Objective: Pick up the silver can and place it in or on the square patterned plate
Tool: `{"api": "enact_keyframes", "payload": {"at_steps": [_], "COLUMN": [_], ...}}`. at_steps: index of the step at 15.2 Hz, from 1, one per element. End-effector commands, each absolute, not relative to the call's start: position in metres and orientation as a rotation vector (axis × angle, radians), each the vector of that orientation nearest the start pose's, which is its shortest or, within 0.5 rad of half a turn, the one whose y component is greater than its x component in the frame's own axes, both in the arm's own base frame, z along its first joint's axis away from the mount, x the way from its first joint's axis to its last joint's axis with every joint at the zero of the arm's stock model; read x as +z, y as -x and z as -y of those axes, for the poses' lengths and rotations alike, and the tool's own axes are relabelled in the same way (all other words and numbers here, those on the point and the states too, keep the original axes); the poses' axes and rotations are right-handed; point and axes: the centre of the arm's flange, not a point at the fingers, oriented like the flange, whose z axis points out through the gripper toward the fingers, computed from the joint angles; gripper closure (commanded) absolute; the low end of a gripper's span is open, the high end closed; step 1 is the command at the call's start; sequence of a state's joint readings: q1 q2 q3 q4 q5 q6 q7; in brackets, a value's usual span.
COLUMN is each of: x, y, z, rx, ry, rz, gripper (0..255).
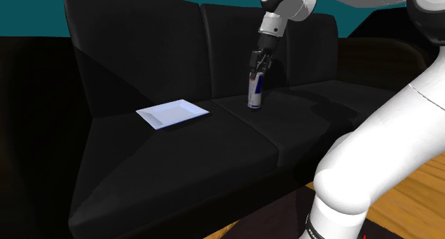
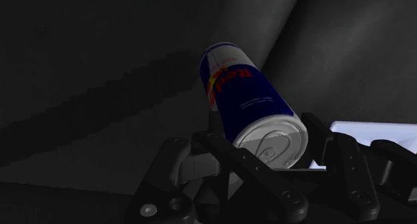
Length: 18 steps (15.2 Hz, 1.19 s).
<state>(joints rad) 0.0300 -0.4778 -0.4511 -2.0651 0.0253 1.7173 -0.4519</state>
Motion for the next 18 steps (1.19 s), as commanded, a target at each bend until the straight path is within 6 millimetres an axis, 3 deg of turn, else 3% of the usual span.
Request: {"api": "enact_keyframes", "payload": {"at_steps": [1, 14, 18], "x": [0.621, 0.685, 0.693], "y": [-0.377, -0.377, -0.407], "z": [0.208, 0.208, 0.165], "rx": [-0.255, -0.255, -0.255], "ry": [2.957, 2.957, 2.957], "rz": [0.095, 0.095, 0.095], "gripper": [255, 255, 255]}}
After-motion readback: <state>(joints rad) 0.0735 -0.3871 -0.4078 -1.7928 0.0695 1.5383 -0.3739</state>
